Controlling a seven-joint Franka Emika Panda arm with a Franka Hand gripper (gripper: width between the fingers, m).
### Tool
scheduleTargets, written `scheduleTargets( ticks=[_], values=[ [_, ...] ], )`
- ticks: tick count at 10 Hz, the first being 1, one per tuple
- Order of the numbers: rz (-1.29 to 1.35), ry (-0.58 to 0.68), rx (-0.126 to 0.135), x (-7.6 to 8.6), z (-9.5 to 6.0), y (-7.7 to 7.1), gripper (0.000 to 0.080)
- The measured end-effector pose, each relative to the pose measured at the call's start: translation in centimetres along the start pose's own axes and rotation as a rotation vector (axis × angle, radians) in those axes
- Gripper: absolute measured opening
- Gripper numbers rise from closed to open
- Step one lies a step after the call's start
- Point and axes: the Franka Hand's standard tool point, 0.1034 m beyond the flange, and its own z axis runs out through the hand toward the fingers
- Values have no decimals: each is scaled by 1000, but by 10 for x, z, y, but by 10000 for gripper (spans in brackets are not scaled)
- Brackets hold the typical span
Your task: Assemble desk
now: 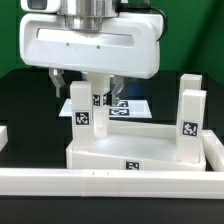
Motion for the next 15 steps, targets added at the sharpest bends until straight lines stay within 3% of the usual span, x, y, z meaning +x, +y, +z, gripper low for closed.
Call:
scheduleTargets(
  ticks=[5, 7, 8, 13, 14, 15],
  values=[
    [-366, 5, -4, 3, -3, 6, 649],
    [-366, 4, -5, 3, -3, 6, 383],
    [-366, 5, -4, 3, -3, 6, 290],
    [-215, 4, -3, 2, -2, 6, 290],
    [-114, 3, 1, 2, -2, 7, 290],
    [25, -3, 23, 1, -1, 10, 290]
  ],
)
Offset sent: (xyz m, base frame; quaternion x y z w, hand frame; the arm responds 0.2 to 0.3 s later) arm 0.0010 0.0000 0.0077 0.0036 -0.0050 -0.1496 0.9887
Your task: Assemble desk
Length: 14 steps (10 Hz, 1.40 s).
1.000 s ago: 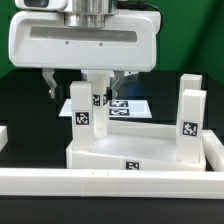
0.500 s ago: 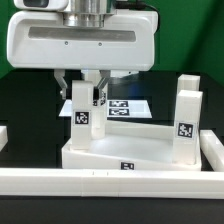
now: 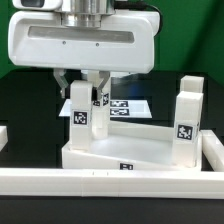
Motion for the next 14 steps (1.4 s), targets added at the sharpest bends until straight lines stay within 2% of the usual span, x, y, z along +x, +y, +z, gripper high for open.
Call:
scheduleTargets(
  ticks=[4, 14],
  values=[
    [402, -4, 63, 1, 1, 7, 290],
    [1051, -26, 65, 1, 2, 7, 290]
  ],
)
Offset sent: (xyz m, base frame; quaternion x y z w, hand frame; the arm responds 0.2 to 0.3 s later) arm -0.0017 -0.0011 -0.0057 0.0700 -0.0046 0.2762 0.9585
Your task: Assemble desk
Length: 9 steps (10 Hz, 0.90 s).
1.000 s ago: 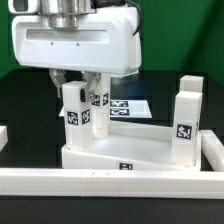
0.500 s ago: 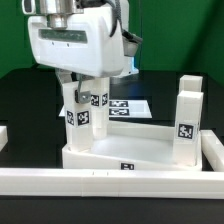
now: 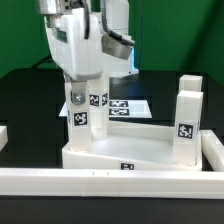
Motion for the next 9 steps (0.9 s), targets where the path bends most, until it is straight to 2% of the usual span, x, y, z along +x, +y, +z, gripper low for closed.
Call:
scheduleTargets(
  ticks=[7, 9],
  values=[
    [642, -31, 11, -4, 1, -3, 290],
    [634, -30, 11, -4, 1, -3, 290]
  ],
)
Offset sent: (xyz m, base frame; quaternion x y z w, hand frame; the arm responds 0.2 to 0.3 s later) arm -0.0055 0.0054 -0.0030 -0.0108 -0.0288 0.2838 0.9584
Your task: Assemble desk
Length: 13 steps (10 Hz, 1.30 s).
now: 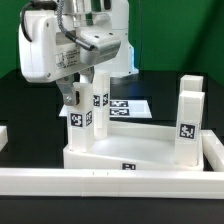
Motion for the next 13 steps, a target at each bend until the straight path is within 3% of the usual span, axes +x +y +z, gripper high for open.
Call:
scheduleTargets(
  ticks=[1, 2, 3, 4, 13],
  values=[
    [-35, 1, -1, 0, 1, 0, 438],
    [-76, 2, -4, 0, 1, 1, 438],
    [-169, 5, -4, 0, 1, 0, 602],
    [-274, 13, -4, -2, 0, -1, 635],
    [-978, 22, -17, -4, 1, 0, 649]
  ],
)
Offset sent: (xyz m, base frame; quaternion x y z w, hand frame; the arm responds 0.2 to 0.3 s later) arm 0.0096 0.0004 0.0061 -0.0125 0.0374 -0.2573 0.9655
